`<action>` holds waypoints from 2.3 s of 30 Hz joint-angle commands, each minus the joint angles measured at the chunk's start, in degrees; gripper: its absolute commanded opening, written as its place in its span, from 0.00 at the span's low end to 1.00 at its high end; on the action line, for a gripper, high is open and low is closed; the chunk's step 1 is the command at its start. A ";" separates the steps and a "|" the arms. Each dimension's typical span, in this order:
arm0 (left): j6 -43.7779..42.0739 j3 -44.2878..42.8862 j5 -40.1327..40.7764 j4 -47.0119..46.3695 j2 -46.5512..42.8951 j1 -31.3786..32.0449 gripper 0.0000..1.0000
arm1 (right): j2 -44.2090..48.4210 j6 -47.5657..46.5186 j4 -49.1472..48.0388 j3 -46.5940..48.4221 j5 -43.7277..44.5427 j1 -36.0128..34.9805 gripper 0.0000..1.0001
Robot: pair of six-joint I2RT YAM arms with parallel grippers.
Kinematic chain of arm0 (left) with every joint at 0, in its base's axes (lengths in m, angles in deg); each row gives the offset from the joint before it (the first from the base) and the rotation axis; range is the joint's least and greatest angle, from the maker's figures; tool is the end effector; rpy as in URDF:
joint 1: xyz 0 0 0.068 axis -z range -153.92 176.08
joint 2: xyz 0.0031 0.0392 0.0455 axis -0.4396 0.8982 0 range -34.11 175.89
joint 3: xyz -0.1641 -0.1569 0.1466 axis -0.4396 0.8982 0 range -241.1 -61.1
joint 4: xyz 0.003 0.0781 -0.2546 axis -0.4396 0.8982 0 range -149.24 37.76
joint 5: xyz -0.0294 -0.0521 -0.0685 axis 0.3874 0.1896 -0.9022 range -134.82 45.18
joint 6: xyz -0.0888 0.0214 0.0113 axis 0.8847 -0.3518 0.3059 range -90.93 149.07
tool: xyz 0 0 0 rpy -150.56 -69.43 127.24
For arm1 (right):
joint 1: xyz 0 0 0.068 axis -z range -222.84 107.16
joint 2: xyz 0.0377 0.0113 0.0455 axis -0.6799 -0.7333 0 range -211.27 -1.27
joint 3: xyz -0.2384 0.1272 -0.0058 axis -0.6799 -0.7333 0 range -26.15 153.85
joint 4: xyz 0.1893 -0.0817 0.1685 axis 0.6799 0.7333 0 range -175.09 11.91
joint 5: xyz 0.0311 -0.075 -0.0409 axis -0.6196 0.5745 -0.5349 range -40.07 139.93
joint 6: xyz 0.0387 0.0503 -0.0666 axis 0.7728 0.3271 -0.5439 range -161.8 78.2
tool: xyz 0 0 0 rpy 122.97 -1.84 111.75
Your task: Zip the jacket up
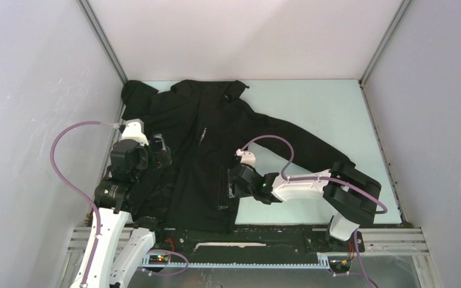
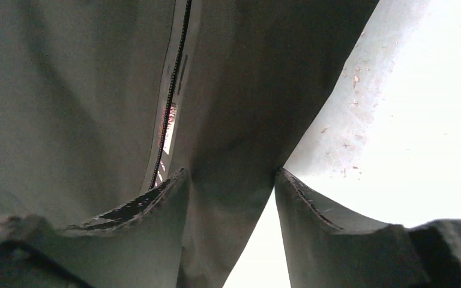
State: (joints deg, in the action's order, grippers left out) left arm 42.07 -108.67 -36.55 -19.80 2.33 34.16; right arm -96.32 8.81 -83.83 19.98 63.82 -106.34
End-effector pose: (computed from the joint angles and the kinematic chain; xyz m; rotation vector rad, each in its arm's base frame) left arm 0.1807 -0.0136 0.3020 -0.1770 2.0525 -0.0787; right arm 0.1744 0.3056 0.1063 -0.1715 2.5000 0.5951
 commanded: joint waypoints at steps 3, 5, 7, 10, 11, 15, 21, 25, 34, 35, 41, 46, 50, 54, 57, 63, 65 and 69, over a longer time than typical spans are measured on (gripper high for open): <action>-1.30 1.43 -1.42 -2.28 -0.14 -0.43 1.00 | -4.04 2.91 3.99 3.67 13.16 -2.83 0.50; -1.31 1.51 -1.30 -2.34 -0.23 -0.43 1.00 | -4.24 2.82 4.32 4.09 15.84 -2.96 0.41; -1.37 1.52 -1.38 -2.35 -0.19 -0.43 1.00 | -3.78 2.75 5.16 4.31 18.87 -2.75 0.35; -1.39 1.52 -1.65 -2.48 0.06 -0.43 1.00 | -2.58 0.69 5.17 4.32 21.49 -1.37 0.17; -1.39 1.54 -1.74 -2.58 0.22 -0.43 1.00 | -2.16 0.37 5.39 4.32 21.93 -0.52 0.12; -1.41 1.43 -1.94 -2.32 1.29 -0.38 1.00 | -1.95 -2.61 5.43 4.28 23.74 3.36 0.00; -1.44 1.60 -2.04 -2.44 0.85 -0.43 1.00 | -0.36 -7.78 2.70 2.67 20.19 12.63 0.00; -1.48 1.65 -2.49 -2.69 1.20 -0.39 1.00 | 1.45 -10.83 -0.56 1.09 12.50 18.22 0.00; -1.57 1.69 -3.17 -2.68 1.65 -0.41 1.00 | 9.01 -15.53 2.66 1.07 9.01 18.81 0.39; -1.57 1.69 -3.28 -2.66 1.76 -0.43 1.00 | 10.40 -15.84 4.33 1.07 9.60 18.46 0.46; -1.44 1.78 -4.34 -2.91 2.97 -0.43 1.00 | 18.16 -14.21 15.11 1.11 14.29 11.97 0.59; 0.88 1.63 -7.60 -3.30 5.68 -0.34 0.98 | 20.20 -11.87 10.45 1.07 6.77 1.31 0.59; 3.40 0.35 -12.77 -2.42 11.13 -0.16 0.89 | 14.26 -6.75 -5.18 0.38 -3.80 -3.14 0.58; 7.17 -0.75 -17.86 -1.05 16.86 -0.09 0.80 | 4.53 -4.15 -10.74 5.26 -8.86 -6.11 0.56; 8.75 0.64 -16.87 -1.45 18.13 0.09 0.77 | -1.36 -5.01 -0.16 12.95 -0.48 -9.86 0.57; 9.02 1.13 -13.01 -1.45 15.02 0.10 0.77 | -9.22 -4.23 21.89 24.89 19.27 -15.95 0.59; 9.00 1.65 -11.88 -1.85 13.91 0.10 0.78 | -11.37 -4.50 24.59 27.28 21.79 -17.11 0.59; 8.82 2.06 -11.77 -2.73 12.70 0.10 0.78 | -16.64 -4.83 31.04 32.56 25.50 -18.55 0.58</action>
State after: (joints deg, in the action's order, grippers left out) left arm 50.11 -108.65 -49.47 -20.65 16.78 34.20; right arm -108.32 3.35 -63.59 47.67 80.02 -124.11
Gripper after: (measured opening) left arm 0.778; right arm 0.588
